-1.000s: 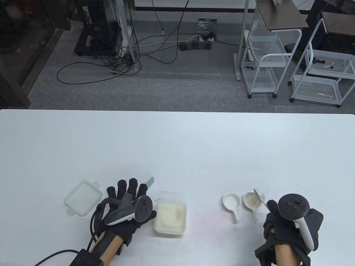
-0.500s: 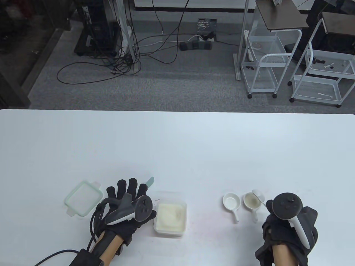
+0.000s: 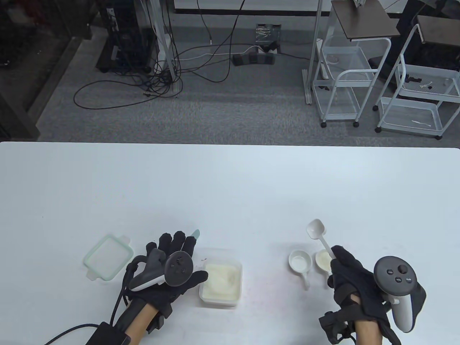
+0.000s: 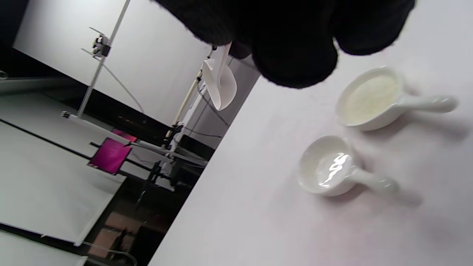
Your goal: Scoop white sugar with coffee spoon and level it off using dessert spatula
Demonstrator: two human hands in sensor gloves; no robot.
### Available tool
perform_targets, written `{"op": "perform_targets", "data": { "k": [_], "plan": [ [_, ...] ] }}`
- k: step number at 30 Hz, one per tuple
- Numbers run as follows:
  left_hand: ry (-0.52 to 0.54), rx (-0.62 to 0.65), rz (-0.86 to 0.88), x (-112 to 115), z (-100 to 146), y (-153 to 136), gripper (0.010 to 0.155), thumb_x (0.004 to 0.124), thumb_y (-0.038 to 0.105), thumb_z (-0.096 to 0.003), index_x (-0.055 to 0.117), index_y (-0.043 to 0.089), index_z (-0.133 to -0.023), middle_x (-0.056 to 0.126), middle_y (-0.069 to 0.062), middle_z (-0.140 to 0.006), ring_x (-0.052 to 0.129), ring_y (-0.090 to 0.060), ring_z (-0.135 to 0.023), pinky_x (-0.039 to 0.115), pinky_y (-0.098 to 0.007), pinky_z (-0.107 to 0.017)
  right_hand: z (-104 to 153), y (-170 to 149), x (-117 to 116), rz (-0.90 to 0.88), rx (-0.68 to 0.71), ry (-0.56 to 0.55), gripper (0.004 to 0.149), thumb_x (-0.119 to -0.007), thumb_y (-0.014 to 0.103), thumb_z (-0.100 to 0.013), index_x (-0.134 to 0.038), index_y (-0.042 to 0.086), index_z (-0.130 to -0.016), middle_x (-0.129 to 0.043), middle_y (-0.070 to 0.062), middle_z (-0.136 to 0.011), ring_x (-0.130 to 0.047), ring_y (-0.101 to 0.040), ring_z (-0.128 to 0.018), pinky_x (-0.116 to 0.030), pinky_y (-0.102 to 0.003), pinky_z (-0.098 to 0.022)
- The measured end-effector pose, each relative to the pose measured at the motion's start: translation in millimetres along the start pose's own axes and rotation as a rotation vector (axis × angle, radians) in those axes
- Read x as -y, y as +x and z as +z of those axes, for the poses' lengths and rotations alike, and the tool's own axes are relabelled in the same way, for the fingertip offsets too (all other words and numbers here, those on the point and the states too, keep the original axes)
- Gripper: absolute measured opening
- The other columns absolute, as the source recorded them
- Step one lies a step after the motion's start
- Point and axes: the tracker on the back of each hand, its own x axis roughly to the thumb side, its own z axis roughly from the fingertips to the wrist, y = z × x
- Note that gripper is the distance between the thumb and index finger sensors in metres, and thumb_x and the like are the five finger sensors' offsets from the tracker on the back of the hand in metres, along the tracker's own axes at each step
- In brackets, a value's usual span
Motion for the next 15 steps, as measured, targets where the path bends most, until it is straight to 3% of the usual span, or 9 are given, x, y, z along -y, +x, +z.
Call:
{"op": "perform_targets", "data": {
  "k": [3,6,15],
  "plan": [
    [0.017,0.102,0.063,6,-3,7,0.108,0.061,0.072,-0.0515,0.027,0.001,-0.125,0.029,-0.035,-0.127,0.038,-0.068,-0.109,0.036,-0.083,-0.068,-1,16,-16,0.039,0.163,0.106,0.047,-0.075,0.013,-0.058,-0.070,0.003,-0.104,-0.078,-0.026,-0.078,-0.092,-0.033,-0.055,-0.072,-0.066,-0.058],
    [0.049,0.168,0.054,11,-4,14,0.113,0.066,0.074,-0.0471,0.029,0.001,-0.125,0.032,-0.032,-0.127,0.041,-0.065,-0.109,0.039,-0.082,-0.069,2,34,-38,0.199,0.280,0.202,0.046,-0.076,0.014,-0.057,-0.072,0.006,-0.103,-0.079,-0.026,-0.079,-0.093,-0.033,-0.055,-0.072,-0.066,-0.058],
    [-0.002,0.183,0.085,26,-12,22,0.114,0.072,0.073,-0.0450,0.032,0.002,-0.124,0.036,-0.031,-0.127,0.046,-0.061,-0.111,0.041,-0.078,-0.070,10,58,-107,0.613,0.416,0.355,0.045,-0.080,0.014,-0.055,-0.077,0.013,-0.100,-0.079,-0.025,-0.081,-0.093,-0.034,-0.059,-0.070,-0.067,-0.061]
  ]
}}
